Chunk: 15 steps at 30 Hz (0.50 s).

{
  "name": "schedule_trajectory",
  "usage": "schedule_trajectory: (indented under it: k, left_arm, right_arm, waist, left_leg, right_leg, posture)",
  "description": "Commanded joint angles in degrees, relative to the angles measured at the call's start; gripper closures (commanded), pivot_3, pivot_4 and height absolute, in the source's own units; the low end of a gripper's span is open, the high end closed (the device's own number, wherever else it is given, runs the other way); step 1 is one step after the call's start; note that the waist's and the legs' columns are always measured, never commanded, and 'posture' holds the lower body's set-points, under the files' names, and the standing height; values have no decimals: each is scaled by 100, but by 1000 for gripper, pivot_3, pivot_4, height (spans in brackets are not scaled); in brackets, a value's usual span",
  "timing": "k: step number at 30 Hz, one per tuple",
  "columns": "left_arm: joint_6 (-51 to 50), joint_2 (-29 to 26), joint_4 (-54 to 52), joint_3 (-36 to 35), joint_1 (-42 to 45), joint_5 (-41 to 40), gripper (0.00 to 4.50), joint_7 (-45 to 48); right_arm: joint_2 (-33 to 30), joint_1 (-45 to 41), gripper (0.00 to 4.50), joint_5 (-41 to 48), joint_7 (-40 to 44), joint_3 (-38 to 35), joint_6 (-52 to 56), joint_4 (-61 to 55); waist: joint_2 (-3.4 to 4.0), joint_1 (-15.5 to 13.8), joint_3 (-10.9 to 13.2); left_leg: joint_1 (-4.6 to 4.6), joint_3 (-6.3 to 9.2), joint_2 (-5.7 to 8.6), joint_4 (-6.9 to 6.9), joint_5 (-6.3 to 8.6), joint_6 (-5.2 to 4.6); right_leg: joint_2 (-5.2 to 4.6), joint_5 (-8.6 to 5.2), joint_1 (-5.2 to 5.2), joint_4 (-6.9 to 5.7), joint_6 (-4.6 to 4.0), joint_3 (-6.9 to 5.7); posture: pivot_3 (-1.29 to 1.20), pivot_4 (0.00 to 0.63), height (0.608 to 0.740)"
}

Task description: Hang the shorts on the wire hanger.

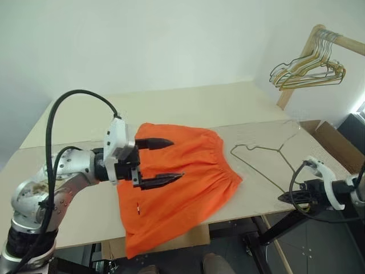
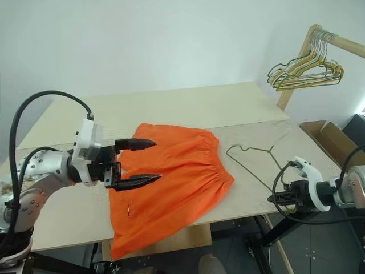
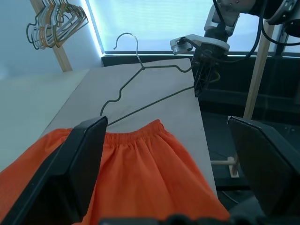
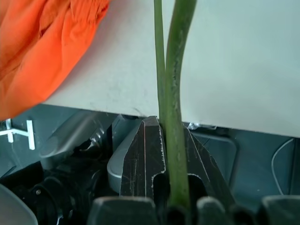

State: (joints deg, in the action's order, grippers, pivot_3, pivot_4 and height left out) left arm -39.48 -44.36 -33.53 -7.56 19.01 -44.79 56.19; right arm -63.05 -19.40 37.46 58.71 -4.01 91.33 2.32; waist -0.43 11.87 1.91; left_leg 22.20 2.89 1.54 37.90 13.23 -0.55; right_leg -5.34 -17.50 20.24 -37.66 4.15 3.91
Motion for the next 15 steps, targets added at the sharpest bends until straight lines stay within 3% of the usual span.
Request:
schedule_trajectory:
  k: [1, 15]
  left_arm:
    - [283, -24, 105, -17, 123, 70, 61, 107]
    - [382, -108, 36, -65, -96, 46, 61, 94]
  right_arm:
    - [-200, -65, 4500, 384, 301, 63, 57, -91]
    - [-447, -264, 4500, 792, 706, 293, -30, 181]
  waist:
    - [0, 0, 0]
    - [-1, -14, 1]
  left_leg:
    - [-1, 0, -2, 0, 0, 0]
    - [2, 0, -6, 0, 2, -3]
  right_leg:
    - [2, 0, -2, 1, 0, 0]
    - [3, 1, -1, 3, 1, 0]
  posture:
    - [-227, 0, 740]
    - [-207, 0, 740]
